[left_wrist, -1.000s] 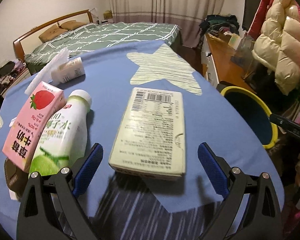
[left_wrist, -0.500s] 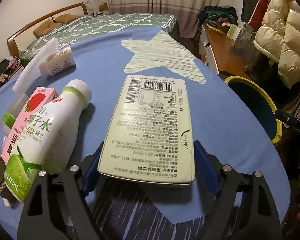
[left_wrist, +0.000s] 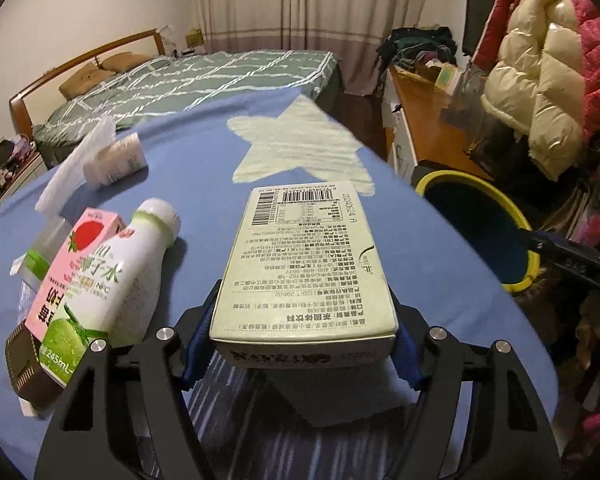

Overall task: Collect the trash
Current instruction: 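Grasp the beige cardboard box with the left tool and lift it, then carry the box over the yellow bin and open the left tool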

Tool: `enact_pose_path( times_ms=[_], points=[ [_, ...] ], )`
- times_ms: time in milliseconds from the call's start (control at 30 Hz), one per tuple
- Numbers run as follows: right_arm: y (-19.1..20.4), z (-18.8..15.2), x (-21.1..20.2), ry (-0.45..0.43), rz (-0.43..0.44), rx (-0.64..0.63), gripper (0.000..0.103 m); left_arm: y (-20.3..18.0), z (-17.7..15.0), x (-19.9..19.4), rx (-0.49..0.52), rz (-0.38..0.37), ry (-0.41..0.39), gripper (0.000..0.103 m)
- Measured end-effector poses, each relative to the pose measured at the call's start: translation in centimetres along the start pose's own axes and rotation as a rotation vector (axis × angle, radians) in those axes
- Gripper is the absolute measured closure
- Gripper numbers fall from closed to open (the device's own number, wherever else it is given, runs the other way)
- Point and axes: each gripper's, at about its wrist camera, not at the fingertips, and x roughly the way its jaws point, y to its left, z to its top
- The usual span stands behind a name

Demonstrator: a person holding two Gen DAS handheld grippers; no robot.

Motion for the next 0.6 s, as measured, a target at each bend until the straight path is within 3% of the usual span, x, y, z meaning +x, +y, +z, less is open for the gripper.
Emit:
enact_pose_path(
  times_ms=[267, 600],
  points=[
    [-1.3, -0.4, -0.7, -0.01, -0.002, 0.02, 0.053, -3.2, 1.8, -1.3, 0.038, -0.045, -0.033, 0.032],
    [-4.7, -0.7, -1.1, -0.016, -0.018, 0.067, 0.053, -10.9, 5.0, 1.7, 0.14, -0.13, -0.006, 0.032]
  ],
)
